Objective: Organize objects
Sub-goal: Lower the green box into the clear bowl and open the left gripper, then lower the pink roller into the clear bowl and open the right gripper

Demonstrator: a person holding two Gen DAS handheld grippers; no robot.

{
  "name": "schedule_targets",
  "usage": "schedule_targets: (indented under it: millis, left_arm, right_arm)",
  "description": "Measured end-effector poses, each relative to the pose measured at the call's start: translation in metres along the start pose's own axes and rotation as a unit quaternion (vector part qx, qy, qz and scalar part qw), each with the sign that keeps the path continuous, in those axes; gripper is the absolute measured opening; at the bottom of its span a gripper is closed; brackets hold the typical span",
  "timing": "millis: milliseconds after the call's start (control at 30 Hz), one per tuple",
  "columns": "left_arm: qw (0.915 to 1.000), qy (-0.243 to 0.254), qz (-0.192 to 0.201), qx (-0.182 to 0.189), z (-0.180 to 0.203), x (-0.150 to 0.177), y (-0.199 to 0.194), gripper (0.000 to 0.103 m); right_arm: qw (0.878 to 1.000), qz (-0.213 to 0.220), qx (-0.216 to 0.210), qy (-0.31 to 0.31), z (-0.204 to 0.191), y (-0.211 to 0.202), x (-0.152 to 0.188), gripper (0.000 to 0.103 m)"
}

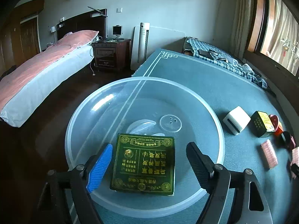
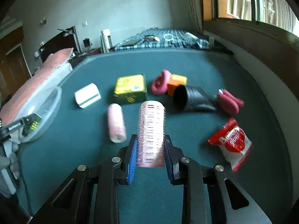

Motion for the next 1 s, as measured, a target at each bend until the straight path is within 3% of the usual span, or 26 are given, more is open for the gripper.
schedule_targets:
  millis: [267,500,733,1000]
  left_arm:
    - [0.9999,-0.005,0.011,0.004,-0.014,0.0,-0.007,0.085]
    - [0.9997,-0.01,0.023,0.006,-0.026,-0.001,-0.016,0.085]
    - [0.9995,-0.011,0.029,-0.001,-0.037,0.0,-0.02,0.085]
    - [0.9993,-0.021,0.031,-0.007,-0.051,0.0,-0.02,0.085]
  right_arm:
    - [0.997,0.008,-0.058,-0.051,-0.068,-0.005,-0.017,0.028]
    - [0.987,0.0,-0.128,-0.095,-0.144,0.006,-0.032,0.028]
    - [0.976,-0.031,-0.184,-0.113,-0.206,0.032,-0.037,0.028]
    - [0.968,-0.054,-0.207,-0.13,-0.25,0.054,-0.039,0.028]
Point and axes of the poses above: each gripper's, at about its wrist camera, not at the fingertips, and y roughly the way its jaws point, z to its right, x to its underside, the point moved 10 cm from there along y, roughly the way its jaws point, and after that the axes turned 9 degrees about -z, right-handed, at the moved point
